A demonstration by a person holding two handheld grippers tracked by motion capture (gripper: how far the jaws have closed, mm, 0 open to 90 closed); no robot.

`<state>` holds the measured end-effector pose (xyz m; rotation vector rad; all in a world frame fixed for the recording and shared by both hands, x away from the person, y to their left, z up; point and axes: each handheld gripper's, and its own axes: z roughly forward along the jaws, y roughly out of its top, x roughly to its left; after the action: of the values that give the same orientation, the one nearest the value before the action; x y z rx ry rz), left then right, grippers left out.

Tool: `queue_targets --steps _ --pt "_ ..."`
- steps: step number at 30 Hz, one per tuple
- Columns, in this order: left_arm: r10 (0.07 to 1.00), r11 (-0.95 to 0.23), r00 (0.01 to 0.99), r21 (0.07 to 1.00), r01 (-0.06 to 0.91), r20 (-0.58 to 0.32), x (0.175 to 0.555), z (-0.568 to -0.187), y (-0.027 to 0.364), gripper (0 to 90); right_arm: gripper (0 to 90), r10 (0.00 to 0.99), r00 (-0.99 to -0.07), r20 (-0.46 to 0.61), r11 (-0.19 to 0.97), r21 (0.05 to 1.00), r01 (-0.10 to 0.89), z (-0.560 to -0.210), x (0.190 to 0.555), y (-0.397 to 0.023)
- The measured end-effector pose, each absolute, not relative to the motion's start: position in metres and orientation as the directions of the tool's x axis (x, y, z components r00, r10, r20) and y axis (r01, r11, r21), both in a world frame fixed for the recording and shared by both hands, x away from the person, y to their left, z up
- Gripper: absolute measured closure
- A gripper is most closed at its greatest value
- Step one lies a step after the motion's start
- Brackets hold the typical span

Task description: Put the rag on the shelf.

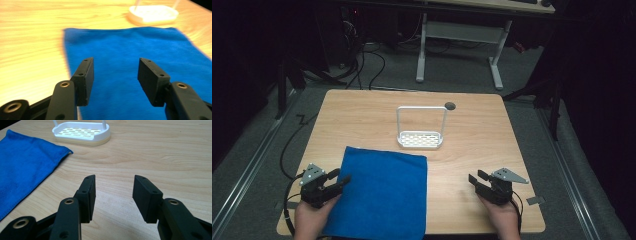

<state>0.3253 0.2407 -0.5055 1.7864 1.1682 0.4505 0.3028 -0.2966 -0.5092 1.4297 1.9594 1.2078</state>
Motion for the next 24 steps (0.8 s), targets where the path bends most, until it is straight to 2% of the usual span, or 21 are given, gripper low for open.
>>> queue_targets --steps 11,24 --pt "0.874 -0.102 0.453 0.848 0.52 -0.173 0.327 -0.507 0.248 47.7 53.4 0.914 -0.382 0.135 0.098 0.841 0.531 -0.51 0.302 -0.295" --pt "0.895 -0.14 0.432 0.854 0.501 -0.107 0.33 -0.512 0.254 43.7 57.2 0.916 -0.389 0.093 0.139 0.839 0.526 -0.514 0.304 -0.29"
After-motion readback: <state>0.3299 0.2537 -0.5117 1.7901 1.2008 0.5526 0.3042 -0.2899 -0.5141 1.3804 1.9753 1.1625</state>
